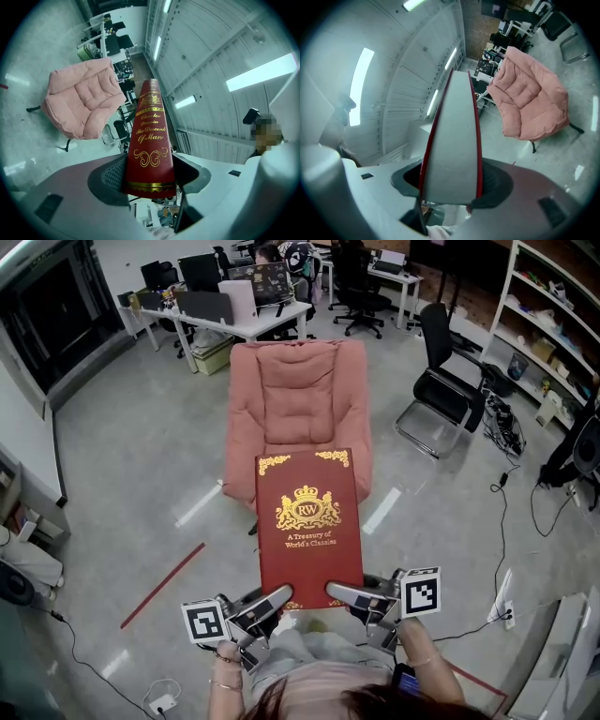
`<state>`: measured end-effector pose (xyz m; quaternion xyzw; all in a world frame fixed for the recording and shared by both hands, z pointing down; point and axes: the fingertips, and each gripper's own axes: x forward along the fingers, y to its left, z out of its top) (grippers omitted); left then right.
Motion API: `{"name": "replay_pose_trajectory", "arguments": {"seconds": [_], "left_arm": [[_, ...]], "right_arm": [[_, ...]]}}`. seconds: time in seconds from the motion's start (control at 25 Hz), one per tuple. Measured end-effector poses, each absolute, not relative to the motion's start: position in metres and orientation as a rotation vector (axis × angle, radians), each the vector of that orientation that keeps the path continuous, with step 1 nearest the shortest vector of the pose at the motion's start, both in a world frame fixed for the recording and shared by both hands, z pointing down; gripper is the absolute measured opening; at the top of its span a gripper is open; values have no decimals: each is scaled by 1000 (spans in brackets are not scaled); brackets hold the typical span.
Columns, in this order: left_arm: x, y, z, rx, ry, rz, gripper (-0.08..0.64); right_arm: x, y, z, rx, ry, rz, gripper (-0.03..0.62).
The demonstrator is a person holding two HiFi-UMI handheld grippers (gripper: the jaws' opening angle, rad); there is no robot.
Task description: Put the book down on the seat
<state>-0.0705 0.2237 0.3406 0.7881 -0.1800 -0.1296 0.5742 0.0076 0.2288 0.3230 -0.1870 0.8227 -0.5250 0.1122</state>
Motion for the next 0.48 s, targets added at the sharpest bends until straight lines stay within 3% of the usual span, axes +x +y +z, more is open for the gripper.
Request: {"name": "replay_pose_trajectory", "arguments": {"seconds": [0.48], "left_arm": [[-72, 212, 345, 1863, -462, -305, 262]], "right_arm": [[7, 216, 328, -508, 2428, -1539, 265]]}}
